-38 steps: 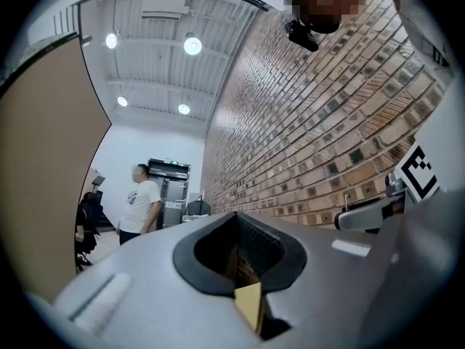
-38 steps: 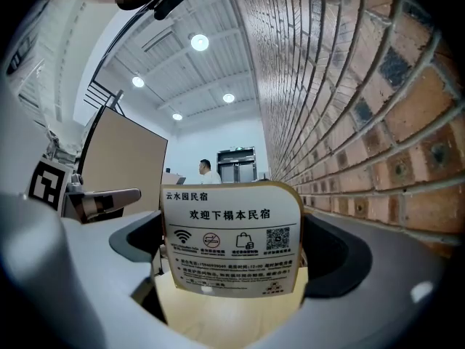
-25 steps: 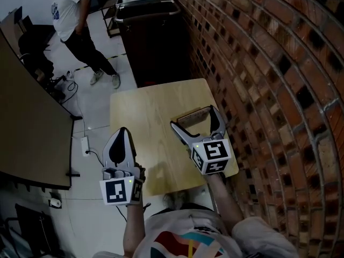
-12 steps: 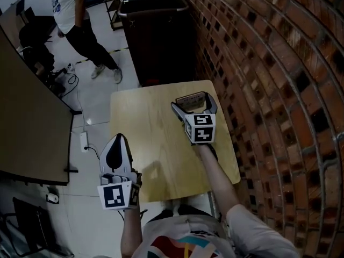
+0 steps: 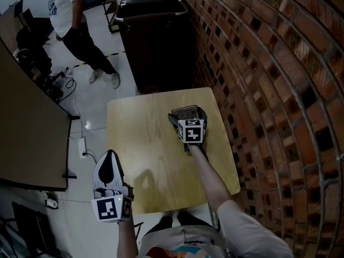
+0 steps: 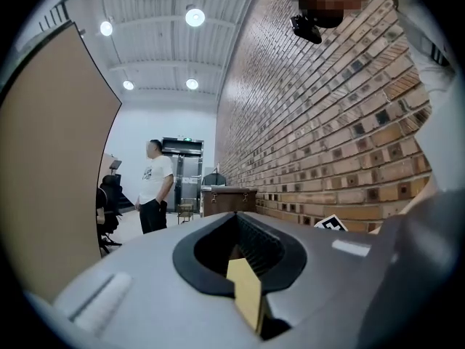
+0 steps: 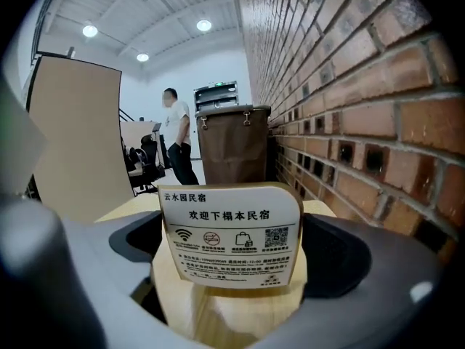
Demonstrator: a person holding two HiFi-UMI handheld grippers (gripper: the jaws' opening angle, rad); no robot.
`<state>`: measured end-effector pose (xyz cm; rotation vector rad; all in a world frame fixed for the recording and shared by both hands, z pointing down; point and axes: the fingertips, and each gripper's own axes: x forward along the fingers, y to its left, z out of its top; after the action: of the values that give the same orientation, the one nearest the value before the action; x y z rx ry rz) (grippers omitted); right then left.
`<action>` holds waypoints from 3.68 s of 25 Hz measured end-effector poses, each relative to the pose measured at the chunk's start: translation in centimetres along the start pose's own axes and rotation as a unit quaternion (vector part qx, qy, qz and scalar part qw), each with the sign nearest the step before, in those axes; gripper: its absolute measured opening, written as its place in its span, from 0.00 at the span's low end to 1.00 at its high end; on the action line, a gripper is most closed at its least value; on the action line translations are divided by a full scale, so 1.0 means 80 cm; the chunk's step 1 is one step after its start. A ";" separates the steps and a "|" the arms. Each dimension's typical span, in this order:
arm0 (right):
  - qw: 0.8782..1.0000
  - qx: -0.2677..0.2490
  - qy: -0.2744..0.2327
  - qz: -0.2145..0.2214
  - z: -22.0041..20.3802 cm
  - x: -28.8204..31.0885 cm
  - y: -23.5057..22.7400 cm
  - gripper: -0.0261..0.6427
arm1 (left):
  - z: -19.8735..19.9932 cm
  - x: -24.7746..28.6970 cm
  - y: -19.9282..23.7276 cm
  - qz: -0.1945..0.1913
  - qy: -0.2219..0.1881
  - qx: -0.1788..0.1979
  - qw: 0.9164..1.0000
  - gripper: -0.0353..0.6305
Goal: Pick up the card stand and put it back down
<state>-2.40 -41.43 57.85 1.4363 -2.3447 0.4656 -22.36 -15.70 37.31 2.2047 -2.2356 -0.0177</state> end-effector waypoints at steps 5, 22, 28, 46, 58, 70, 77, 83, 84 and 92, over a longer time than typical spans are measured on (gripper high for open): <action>1.000 0.005 0.019 -0.010 -0.009 0.021 -0.011 0.90 | -0.008 0.004 0.005 0.001 0.008 -0.001 1.000 0.06; 0.999 0.011 0.031 -0.011 -0.017 0.038 -0.018 0.90 | -0.008 -0.004 0.014 0.012 0.013 0.006 1.000 0.06; 1.000 -0.007 0.019 -0.005 -0.008 0.038 -0.016 0.90 | 0.004 -0.004 0.021 0.025 0.003 0.006 1.000 0.06; 0.992 -0.045 -0.116 -0.005 0.077 -0.138 0.019 0.30 | 0.024 -0.023 -0.028 -0.021 -0.025 -0.006 0.999 0.06; 0.953 -0.035 -0.283 0.100 0.116 -0.426 0.120 0.04 | 0.034 -0.074 -0.076 -0.066 -0.046 -0.007 0.997 0.06; 0.954 -0.024 -0.283 0.100 0.084 -0.458 0.135 0.04 | 0.066 -0.079 -0.122 -0.099 -0.090 -0.005 0.991 0.06; 0.951 -0.062 -0.292 0.085 0.099 -0.453 0.131 0.04 | 0.067 -0.082 -0.114 -0.100 -0.092 -0.016 0.991 0.06; 0.952 -0.079 -0.287 0.073 0.101 -0.449 0.130 0.04 | 0.075 -0.081 -0.109 -0.090 -0.102 -0.017 0.991 0.06; 0.952 -0.080 -0.286 0.073 0.100 -0.448 0.131 0.04 | 0.073 -0.082 -0.109 -0.093 -0.099 -0.016 0.991 0.06; 0.956 -0.071 -0.273 0.082 0.089 -0.441 0.136 0.04 | 0.080 -0.082 -0.098 -0.079 -0.105 -0.034 0.991 0.06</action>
<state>1.94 -12.35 34.44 1.4432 -2.8702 -0.0827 -14.45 -9.20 30.86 2.4391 -2.1100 -0.3356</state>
